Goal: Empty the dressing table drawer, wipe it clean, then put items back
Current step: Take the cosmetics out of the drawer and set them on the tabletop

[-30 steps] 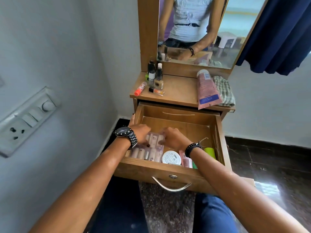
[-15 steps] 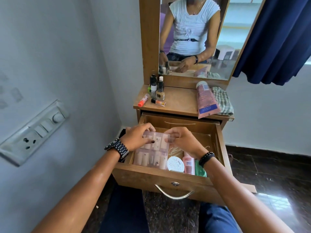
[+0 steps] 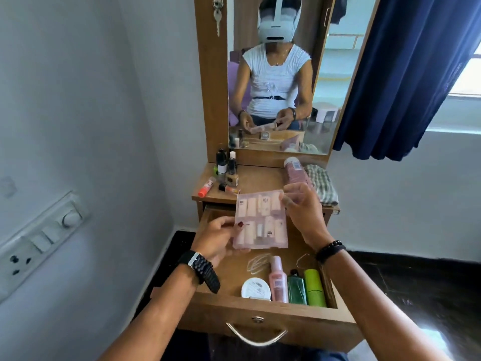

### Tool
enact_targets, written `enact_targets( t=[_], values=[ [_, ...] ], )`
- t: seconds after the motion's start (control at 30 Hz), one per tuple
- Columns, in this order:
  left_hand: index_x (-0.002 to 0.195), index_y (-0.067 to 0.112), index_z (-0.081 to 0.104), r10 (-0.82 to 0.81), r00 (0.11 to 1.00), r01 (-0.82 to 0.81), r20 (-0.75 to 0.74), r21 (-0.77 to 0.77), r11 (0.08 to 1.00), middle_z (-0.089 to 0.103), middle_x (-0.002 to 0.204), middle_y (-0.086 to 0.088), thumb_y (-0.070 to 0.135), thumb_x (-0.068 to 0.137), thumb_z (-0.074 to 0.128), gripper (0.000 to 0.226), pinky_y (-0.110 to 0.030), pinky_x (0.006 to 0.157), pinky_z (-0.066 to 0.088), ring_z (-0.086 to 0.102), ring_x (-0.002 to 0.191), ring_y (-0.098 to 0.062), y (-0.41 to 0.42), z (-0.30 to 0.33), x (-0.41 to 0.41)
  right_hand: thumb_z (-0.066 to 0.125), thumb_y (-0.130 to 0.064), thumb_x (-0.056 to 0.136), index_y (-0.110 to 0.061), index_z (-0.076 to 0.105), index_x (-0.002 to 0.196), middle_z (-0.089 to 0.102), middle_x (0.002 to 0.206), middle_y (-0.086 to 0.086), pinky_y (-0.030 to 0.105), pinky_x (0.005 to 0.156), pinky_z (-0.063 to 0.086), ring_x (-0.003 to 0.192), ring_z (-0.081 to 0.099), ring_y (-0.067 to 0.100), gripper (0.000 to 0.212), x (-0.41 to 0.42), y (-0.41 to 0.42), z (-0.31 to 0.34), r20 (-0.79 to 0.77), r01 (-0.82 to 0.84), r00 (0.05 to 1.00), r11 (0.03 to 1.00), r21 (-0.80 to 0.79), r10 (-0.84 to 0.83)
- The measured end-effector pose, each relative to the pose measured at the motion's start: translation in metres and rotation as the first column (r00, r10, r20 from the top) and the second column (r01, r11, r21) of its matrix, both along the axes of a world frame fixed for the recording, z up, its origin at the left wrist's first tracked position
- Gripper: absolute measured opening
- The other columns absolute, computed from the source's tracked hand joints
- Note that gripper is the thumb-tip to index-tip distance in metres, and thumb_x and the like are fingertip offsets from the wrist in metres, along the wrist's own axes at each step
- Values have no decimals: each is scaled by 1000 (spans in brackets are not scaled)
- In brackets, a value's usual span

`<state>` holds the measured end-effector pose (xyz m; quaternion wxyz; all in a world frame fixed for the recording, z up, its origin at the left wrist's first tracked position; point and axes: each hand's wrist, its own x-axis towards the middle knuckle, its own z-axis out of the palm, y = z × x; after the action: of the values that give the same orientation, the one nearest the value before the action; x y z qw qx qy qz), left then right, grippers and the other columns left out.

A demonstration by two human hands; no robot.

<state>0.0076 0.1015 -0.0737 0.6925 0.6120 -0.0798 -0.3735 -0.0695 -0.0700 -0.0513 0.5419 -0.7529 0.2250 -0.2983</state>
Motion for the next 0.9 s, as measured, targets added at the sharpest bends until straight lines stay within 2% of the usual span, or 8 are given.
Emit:
enact_targets(
  t=[0.07, 0.13, 0.23, 0.37, 0.5, 0.63, 0.77, 0.9],
  values=[
    [99, 7, 57, 21, 997, -25, -72, -61, 998, 67, 91, -13, 5, 92, 51, 10, -38, 60, 59, 66, 79, -26, -9, 7, 0, 64, -17, 88, -22, 57, 97, 64, 101, 4, 40, 73, 59, 89, 68, 21, 12, -6, 0, 6, -30, -95, 995, 987, -132, 92],
    [94, 3, 60, 37, 990, -51, -133, -106, 993, 67, 90, -15, 5, 92, 51, 9, -35, 58, 59, 66, 77, -26, -19, 13, 3, 68, -30, 84, -28, 56, 111, 56, 114, -3, 36, 78, 58, 99, 63, 16, 29, -13, -5, 10, -103, -180, 982, 942, -284, 156],
    [97, -1, 60, 76, 976, -108, -202, -149, 983, 67, 91, -18, 5, 90, 54, 11, -32, 56, 59, 66, 76, -26, -36, 21, 10, 71, -38, 80, -30, 54, 124, 47, 122, -12, 19, 88, 44, 110, 47, 4, 48, -20, -14, 19, -276, -279, 949, 819, -502, 154],
    [93, 0, 56, 135, 961, -186, -242, -202, 962, 63, 89, -19, 3, 90, 54, 4, -29, 49, 58, 64, 74, -26, -57, 30, 20, 71, -33, 81, -23, 66, 108, 59, 116, -14, 16, 85, 43, 104, 53, 2, 29, -10, -20, 25, -259, -231, 962, 776, -587, 90],
    [103, 2, 53, 108, 964, -177, -242, -287, 941, 64, 95, -18, 8, 94, 50, 12, -33, 66, 58, 65, 81, -26, -66, 30, 31, 67, -18, 86, -19, 66, 96, 51, 84, -28, -1, 58, 41, 72, 58, -12, 11, 10, -18, 32, -181, -219, 973, 811, -543, 141],
    [119, 8, 44, 32, 998, -43, -59, -205, 978, 62, 106, -21, 17, 93, 52, 28, -36, 75, 58, 66, 80, -27, -68, 24, 43, 66, -25, 87, -13, 67, 103, 61, 100, -7, 10, 70, 36, 87, 53, 0, 20, 35, -28, 28, -248, -184, 968, 771, -610, 35],
    [125, 13, 40, -36, 993, 43, 114, -56, 998, 56, 108, -19, 8, 91, 55, 37, -37, 80, 56, 65, 80, -26, -68, 16, 50, 65, -31, 87, -16, 63, 111, 60, 118, 5, 17, 76, 26, 105, 52, 16, 29, 51, -38, 23, -389, -226, 919, 712, -665, -72],
    [137, 14, 30, -68, 986, 75, 153, -37, 997, 54, 109, -18, 4, 88, 58, 58, -38, 82, 56, 64, 82, -25, -69, 4, 51, 68, -28, 85, -14, 56, 114, 63, 111, 9, 21, 71, 35, 95, 59, 21, 35, 67, -38, 11, -449, -252, 890, 742, -621, -74]
  ],
)
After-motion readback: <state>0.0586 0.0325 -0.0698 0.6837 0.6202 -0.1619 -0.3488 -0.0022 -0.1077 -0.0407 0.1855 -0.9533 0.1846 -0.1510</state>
